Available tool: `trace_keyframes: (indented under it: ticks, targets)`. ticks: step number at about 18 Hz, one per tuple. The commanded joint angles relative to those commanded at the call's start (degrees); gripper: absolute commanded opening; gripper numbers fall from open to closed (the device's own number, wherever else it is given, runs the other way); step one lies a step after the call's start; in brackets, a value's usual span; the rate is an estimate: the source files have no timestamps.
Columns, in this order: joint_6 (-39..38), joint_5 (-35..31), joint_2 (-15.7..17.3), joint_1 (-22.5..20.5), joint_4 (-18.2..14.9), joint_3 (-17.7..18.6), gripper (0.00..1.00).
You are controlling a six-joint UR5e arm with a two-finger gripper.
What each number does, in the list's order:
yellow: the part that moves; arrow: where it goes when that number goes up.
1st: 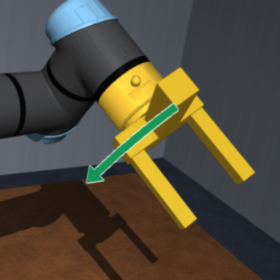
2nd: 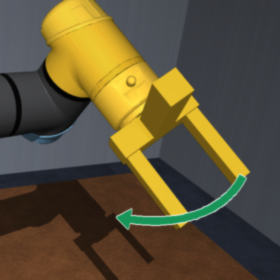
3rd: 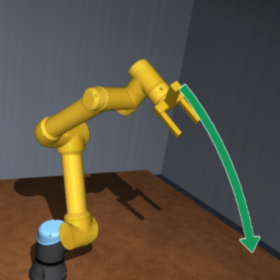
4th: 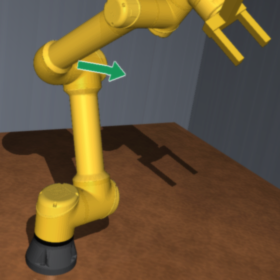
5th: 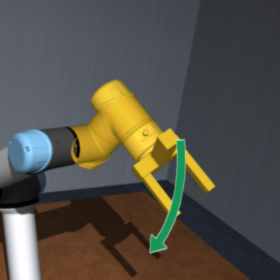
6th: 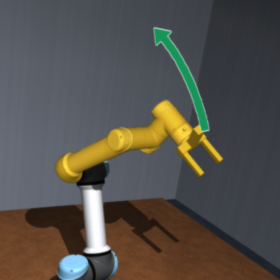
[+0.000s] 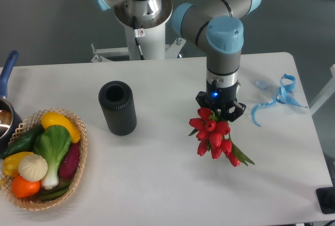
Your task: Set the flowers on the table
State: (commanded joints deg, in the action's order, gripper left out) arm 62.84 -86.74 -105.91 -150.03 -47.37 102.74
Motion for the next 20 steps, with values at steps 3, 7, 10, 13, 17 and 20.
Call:
trace_keyframes:
  ticks: [3, 7, 10, 13, 17, 20]
  targets:
    - [-0.09, -0.09, -0.70, 0.79, 0.18, -0.17, 0.00]
    - [-0.35, -0.18, -2.80, 1.32, -0.43, -1.31, 0.00]
    - [-0.35, -0.70, -4.56, 2.98, -0.18, -1.58, 0.04]
    - [-0.53, -0.36, -5.36, 3.25, 0.00, -1.58, 0.32]
    - [-0.53, -0.62, -5.27, 3.34, 0.18, -1.49, 1.00]
    - [-0.53, -0.53, -5.01, 3.25, 0.35, -1.32, 1.00]
